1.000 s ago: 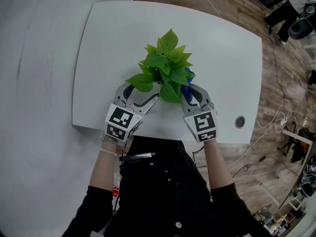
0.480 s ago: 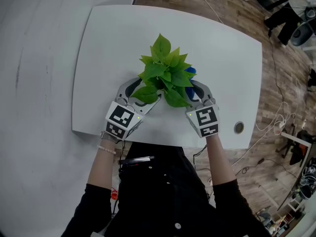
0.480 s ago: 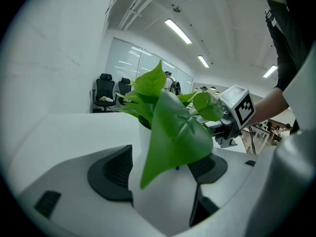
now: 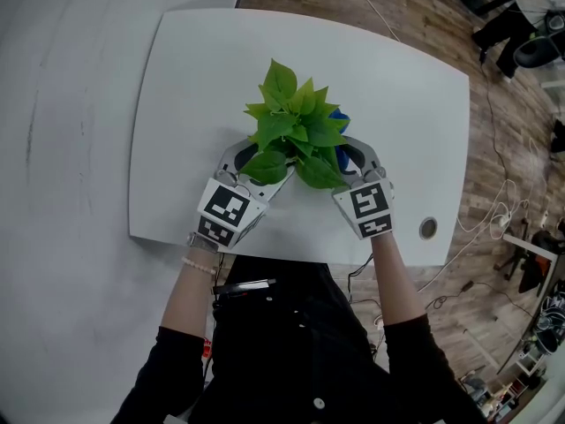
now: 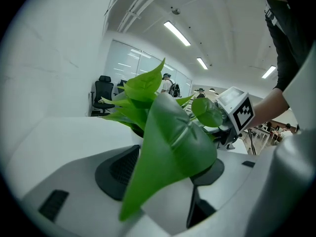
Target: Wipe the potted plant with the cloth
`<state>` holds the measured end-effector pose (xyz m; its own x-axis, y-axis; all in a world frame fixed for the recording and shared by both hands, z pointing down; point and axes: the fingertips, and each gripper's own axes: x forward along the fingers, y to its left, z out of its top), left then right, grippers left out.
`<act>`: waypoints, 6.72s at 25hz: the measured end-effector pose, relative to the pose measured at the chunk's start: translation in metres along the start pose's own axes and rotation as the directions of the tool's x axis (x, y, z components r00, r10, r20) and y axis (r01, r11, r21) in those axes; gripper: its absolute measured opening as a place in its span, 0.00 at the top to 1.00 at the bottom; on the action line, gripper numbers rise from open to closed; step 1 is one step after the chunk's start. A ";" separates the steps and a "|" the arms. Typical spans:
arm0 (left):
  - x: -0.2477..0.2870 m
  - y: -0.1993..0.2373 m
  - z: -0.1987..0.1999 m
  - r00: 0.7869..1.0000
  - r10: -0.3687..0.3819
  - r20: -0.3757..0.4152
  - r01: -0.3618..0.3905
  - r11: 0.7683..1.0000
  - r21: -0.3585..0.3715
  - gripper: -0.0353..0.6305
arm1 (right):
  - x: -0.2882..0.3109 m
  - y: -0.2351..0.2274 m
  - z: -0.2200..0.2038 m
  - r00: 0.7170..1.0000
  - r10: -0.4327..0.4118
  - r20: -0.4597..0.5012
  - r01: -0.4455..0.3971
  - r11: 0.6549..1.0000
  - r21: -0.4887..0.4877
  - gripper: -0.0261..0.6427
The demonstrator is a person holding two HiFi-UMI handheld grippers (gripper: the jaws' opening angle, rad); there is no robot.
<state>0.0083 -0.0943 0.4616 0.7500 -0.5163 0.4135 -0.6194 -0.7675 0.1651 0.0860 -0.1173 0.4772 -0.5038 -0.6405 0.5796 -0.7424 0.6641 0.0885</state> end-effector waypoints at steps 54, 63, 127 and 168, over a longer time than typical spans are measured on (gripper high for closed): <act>0.020 -0.002 0.016 0.996 -0.087 0.014 0.087 0.996 -0.021 0.47 | -0.003 -0.010 -0.011 0.998 -0.049 -0.039 0.053 0.993 0.110 0.82; 0.029 0.009 0.015 0.998 -0.047 0.052 0.048 0.998 -0.030 0.47 | 0.007 -0.018 -0.013 0.999 -0.043 -0.013 0.044 0.997 0.068 0.82; -0.001 0.029 -0.005 0.996 -0.056 -0.076 0.056 0.998 -0.002 0.48 | 0.022 -0.022 0.002 0.998 -0.056 -0.013 0.057 0.989 0.137 0.82; 0.032 0.010 0.015 0.998 0.019 -0.058 -0.029 0.985 -0.173 0.48 | 0.002 0.041 -0.004 0.999 0.033 -0.022 -0.029 0.991 0.134 0.82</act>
<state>0.0295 -0.1237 0.4631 0.7232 -0.5077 0.4681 -0.6716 -0.6751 0.3054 0.0565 -0.0894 0.4850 -0.5180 -0.6100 0.5997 -0.7796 0.6251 -0.0376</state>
